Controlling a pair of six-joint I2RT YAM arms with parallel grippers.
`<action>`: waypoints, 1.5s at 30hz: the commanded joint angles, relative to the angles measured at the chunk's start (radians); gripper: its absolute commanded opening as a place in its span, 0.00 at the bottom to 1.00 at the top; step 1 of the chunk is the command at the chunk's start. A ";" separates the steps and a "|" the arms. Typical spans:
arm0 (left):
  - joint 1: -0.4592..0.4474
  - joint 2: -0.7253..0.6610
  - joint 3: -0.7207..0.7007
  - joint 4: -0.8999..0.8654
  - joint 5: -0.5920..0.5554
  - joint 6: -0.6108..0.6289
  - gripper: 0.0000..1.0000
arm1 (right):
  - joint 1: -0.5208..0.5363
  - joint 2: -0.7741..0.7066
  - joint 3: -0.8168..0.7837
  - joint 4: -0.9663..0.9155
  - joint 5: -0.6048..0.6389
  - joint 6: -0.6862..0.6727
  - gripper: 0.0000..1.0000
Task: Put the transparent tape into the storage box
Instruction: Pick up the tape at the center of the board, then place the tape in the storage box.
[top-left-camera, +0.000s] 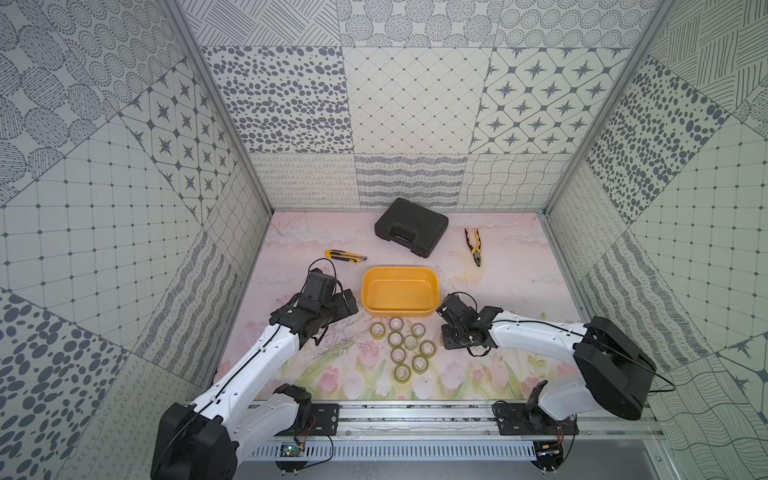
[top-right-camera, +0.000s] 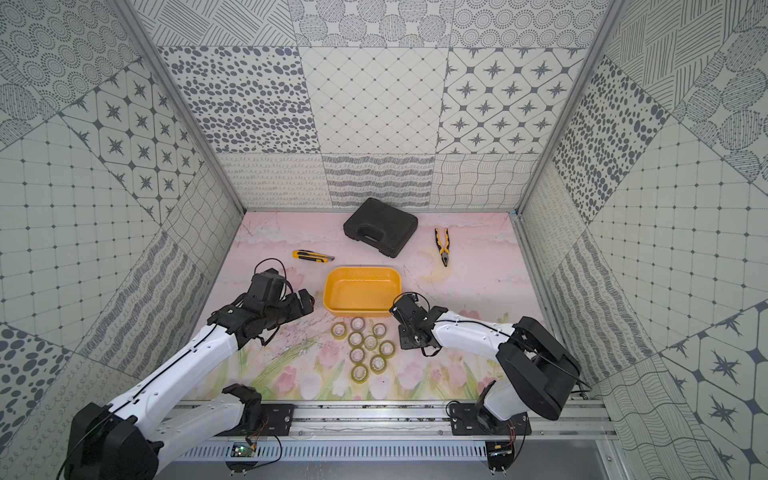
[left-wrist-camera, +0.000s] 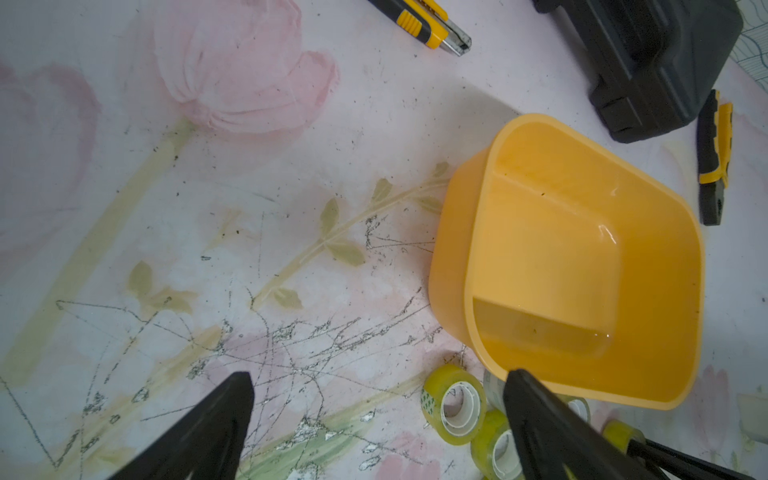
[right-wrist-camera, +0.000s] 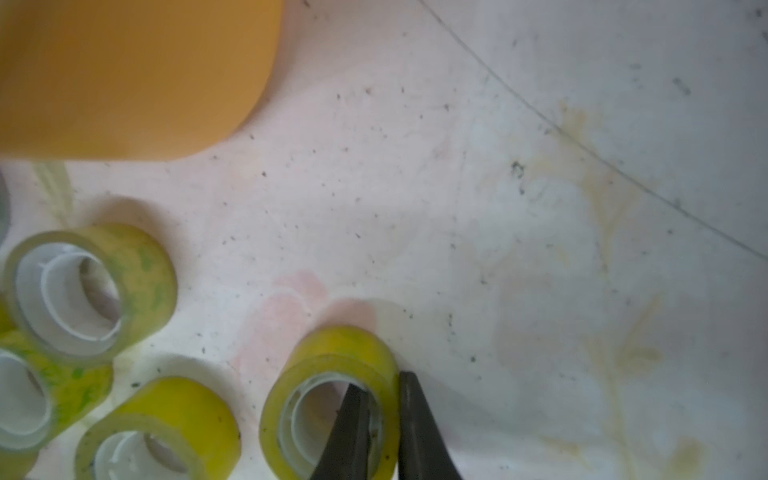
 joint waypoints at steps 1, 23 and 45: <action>-0.001 -0.012 0.003 0.012 -0.017 0.017 0.99 | 0.002 -0.099 -0.003 -0.083 0.023 0.002 0.00; 0.016 0.124 0.078 0.121 -0.021 0.070 0.99 | -0.075 0.235 0.610 -0.150 -0.073 -0.232 0.00; 0.042 0.053 0.078 -0.047 0.000 0.044 0.99 | -0.116 0.437 0.715 -0.077 -0.147 -0.247 0.46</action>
